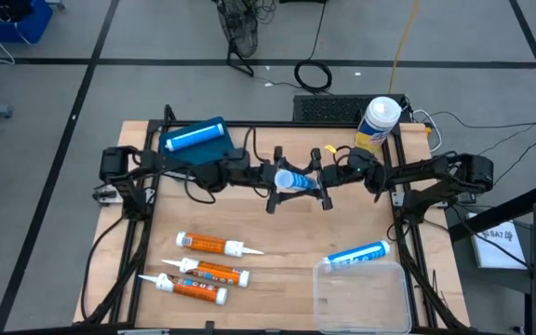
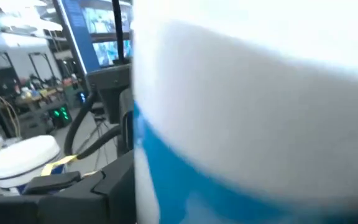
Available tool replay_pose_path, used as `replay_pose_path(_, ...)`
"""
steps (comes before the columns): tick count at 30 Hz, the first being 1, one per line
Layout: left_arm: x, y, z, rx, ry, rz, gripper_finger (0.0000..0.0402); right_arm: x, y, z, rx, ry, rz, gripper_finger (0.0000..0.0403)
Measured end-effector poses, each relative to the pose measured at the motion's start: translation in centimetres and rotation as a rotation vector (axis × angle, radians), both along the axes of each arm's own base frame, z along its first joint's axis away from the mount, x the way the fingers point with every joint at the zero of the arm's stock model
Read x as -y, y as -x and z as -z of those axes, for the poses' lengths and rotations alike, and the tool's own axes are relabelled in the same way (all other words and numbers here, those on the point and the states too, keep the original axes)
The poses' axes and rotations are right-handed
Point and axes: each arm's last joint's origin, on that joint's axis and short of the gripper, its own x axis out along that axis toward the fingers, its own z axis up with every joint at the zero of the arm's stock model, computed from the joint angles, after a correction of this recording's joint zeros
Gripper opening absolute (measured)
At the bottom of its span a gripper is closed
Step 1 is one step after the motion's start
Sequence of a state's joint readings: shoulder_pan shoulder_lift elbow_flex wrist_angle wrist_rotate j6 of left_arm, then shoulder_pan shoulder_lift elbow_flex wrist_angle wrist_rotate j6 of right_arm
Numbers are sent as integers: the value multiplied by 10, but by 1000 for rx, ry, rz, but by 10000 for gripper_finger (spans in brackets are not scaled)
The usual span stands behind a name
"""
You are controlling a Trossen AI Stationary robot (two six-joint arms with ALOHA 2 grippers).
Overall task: Pick & place silicon tubes, Sealant and Lysol wipes
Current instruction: Put the top blue sealant into the blue bin
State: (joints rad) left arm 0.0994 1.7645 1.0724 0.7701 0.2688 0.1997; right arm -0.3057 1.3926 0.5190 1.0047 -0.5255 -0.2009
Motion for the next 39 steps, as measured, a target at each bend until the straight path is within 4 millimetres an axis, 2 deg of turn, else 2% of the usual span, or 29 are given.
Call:
replay_pose_path(7, 1, -1, -1, -15, -1, -58, 278, 0, 0, -1, 9, 4, 2, 199)
replay_pose_path(12, 0, -1, -1, -31, 26, -98, 230, 0, 0, 0, -3, -6, 3, 199)
replay_pose_path(14, -1, -1, -1, -26, -3, -109, 209, 0, 0, 0, -8, -18, 14, 199)
replay_pose_path(17, 1, -1, 1, -36, -70, -132, 209, 1, 0, 1, -14, -9, 48, 199)
replay_pose_path(21, 6, 8, -10, -90, -149, -210, 209, 2, -2, 1, -27, -13, 77, 202)
replay_pose_path(22, 6, 12, -16, -106, -163, -226, 209, 2, -2, 2, -38, -28, 87, 219)
replay_pose_path(27, 6, 48, -47, -221, -300, -317, 209, 0, -2, 9, -107, -148, 103, 353)
replay_pose_path(29, 6, 61, -58, -246, -326, -386, 209, -2, -1, 8, -102, -165, 82, 383)
replay_pose_path(31, 6, 80, -71, -264, -331, -446, 209, -2, -2, 6, -93, -165, 83, 386)
replay_pose_path(35, -1, 109, -77, -400, -326, -583, 209, -2, -2, 6, -82, -159, 87, 369)
replay_pose_path(37, -8, 122, -72, -506, -289, -732, 209, -2, -2, 5, -74, -156, 86, 364)
replay_pose_path(39, -17, 138, -76, -528, -180, -875, 209, -2, -2, 5, -71, -155, 87, 363)
